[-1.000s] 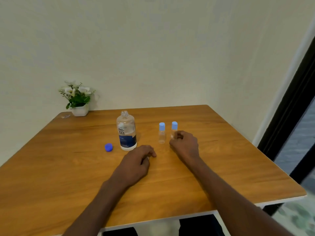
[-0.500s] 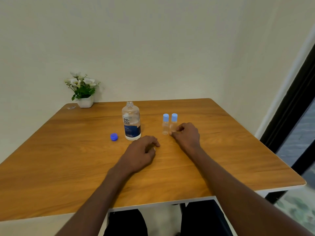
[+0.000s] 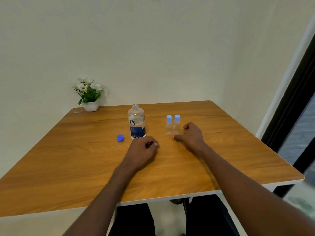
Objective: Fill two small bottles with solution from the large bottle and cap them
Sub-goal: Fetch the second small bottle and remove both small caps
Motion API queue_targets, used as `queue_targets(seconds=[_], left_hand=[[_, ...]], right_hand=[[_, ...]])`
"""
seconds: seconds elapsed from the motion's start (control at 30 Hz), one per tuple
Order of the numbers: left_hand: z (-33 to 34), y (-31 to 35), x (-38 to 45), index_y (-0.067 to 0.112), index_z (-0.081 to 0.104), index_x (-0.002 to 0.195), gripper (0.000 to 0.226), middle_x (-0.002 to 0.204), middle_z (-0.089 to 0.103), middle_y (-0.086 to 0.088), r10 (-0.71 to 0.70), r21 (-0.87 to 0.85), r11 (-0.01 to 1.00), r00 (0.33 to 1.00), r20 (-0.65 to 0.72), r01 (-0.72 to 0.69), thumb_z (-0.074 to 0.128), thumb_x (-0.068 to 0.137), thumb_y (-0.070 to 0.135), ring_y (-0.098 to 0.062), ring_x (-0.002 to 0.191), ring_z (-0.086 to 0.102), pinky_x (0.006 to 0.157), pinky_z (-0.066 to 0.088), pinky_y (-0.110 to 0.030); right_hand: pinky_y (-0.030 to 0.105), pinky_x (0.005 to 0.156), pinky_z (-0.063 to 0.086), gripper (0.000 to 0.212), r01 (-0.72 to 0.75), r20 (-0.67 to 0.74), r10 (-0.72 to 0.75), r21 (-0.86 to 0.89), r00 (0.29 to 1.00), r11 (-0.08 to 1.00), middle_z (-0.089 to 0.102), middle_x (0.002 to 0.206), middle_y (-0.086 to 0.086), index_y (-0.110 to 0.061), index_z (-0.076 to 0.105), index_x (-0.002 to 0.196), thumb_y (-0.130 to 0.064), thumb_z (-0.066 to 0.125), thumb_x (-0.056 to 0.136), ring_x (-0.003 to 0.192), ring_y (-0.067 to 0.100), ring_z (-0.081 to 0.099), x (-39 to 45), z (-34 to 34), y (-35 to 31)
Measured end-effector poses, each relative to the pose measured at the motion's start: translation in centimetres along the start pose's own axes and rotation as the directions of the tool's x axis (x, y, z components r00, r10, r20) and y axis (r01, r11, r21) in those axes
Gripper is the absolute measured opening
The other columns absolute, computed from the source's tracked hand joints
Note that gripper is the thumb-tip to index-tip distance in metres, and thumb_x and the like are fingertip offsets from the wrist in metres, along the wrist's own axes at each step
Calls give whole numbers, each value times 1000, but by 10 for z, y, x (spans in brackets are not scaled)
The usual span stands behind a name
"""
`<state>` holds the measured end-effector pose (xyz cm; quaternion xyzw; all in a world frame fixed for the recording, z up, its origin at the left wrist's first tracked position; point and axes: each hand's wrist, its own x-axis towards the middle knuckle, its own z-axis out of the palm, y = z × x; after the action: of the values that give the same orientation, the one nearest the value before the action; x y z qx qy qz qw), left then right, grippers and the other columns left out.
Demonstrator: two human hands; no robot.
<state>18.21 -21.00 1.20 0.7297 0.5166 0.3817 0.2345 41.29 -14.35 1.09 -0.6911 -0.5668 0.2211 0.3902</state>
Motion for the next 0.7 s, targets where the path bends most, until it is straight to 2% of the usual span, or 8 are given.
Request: queue_targets(seconds=[0.07, 0.1, 0.2, 0.27, 0.37, 0.43, 0.53, 0.7], left_hand=[[-5, 7, -7, 24, 75, 79, 23, 80, 73, 10, 35, -91, 995, 994, -104, -44, 62, 96, 15, -8, 84, 67, 77, 53, -25], [-7, 10, -12, 19, 73, 74, 25, 74, 71, 7, 79, -137, 985, 977, -199, -108, 60, 94, 12, -12, 78, 66, 71, 51, -23], [-15, 8, -21, 11, 68, 71, 23, 67, 66, 3, 132, -185, 951, 868, -479, -246, 57, 91, 9, -17, 66, 62, 61, 45, -20], [-21, 1, -18, 11, 68, 77, 20, 71, 67, 0, 115, -189, 943, 802, -586, -273, 56, 93, 9, -18, 67, 62, 60, 48, -29], [-30, -5, -8, 12, 70, 93, 12, 87, 70, 1, 78, -169, 952, 736, -673, -255, 58, 94, 12, -14, 81, 64, 62, 50, -30], [-36, -11, 5, 14, 68, 106, 14, 100, 70, 3, 55, -176, 953, 712, -700, -246, 61, 95, 16, -14, 93, 66, 66, 52, -31], [-43, -21, 23, 16, 64, 118, 24, 111, 68, 2, 17, -204, 951, 700, -714, -231, 64, 95, 24, -17, 104, 65, 75, 54, -36], [-38, -35, 36, 20, 64, 128, 35, 122, 66, 7, 4, -216, 955, 734, -679, -205, 65, 97, 36, -13, 117, 61, 90, 52, -38]], right_hand=[[29, 83, 53, 75, 37, -18, -35, 91, 999, 995, 55, 133, 1, -17, 56, 135, -31, 95, 72, 111, 16, 59, -9, -4, 0], [26, 80, 52, 71, 75, -75, -65, 145, 995, 987, 51, 136, 0, -18, 56, 136, -29, 93, 76, 109, 15, 60, -16, -6, -1], [28, 76, 58, 53, 266, -357, -151, 299, 922, 916, 49, 133, -6, -26, 58, 129, -22, 85, 84, 102, 14, 63, -40, -8, -7], [27, 72, 58, 46, 395, -449, -219, 345, 866, 852, 52, 127, -8, -28, 59, 124, -19, 83, 87, 96, 12, 62, -57, -2, -22], [30, 70, 59, 40, 479, -416, -310, 404, 855, 779, 56, 122, -8, -29, 60, 121, -22, 83, 89, 94, 13, 63, -78, 22, -50], [30, 73, 58, 46, 502, -365, -371, 388, 854, 773, 54, 125, -13, -31, 58, 125, -28, 85, 88, 100, 11, 61, -82, 44, -68], [23, 87, 54, 70, 518, -292, -440, 296, 849, 803, 49, 136, -15, -32, 48, 140, -38, 87, 83, 116, 5, 53, -76, 74, -89], [33, 110, 48, 102, 467, -174, -436, 226, 883, 855, 39, 156, -5, -28, 28, 158, -49, 88, 78, 143, 13, 42, -59, 109, -94]])
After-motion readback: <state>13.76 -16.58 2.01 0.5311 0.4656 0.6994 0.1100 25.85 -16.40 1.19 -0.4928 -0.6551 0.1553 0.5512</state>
